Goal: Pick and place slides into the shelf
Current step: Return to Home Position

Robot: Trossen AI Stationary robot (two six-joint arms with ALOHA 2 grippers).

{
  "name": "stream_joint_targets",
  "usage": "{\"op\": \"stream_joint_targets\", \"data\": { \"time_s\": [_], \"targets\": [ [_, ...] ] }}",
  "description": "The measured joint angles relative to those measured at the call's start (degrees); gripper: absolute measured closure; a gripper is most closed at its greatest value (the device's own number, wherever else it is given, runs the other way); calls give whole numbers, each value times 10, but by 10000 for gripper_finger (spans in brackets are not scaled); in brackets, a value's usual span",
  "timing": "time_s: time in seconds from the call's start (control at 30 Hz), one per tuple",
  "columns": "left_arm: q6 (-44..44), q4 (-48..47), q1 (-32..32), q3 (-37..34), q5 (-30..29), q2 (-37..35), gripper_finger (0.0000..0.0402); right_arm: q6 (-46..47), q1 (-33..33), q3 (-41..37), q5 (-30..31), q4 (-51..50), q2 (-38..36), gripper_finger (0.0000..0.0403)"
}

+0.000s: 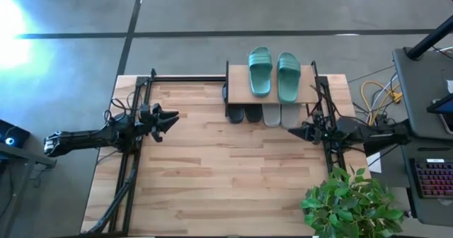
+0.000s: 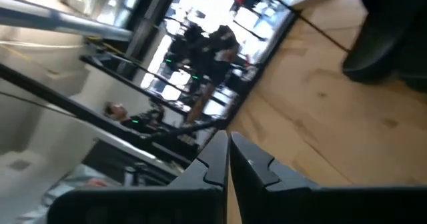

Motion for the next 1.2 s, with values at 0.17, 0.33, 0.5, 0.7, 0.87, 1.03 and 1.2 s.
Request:
{"op": "stream_joint_targets", "data": {
  "time_s": [0.17, 0.33, 0.5, 0.7, 0.87, 1.03, 1.2],
  "targets": [
    [0, -1, 0, 0, 0, 1, 268, -1, 14, -32, -2, 61, 1, 394],
    [0, -37, 0, 0, 0, -2, 268, 0, 15, -32, -1, 60, 1, 394],
    [0, -74, 0, -1, 0, -3, 268, 0, 15, -32, -2, 59, 17, 394],
    [0, -66, 0, -1, 0, -11, 268, 0, 15, -32, -2, 59, 25, 394],
    [0, -69, 0, -1, 0, -9, 268, 0, 15, -32, -2, 59, 23, 394],
    [0, -68, 0, -1, 0, -6, 268, 0, 15, -32, -2, 59, 23, 394],
    [0, -68, 0, -1, 0, -7, 268, -41, 15, -32, -1, 59, 23, 394]
  ]
}}
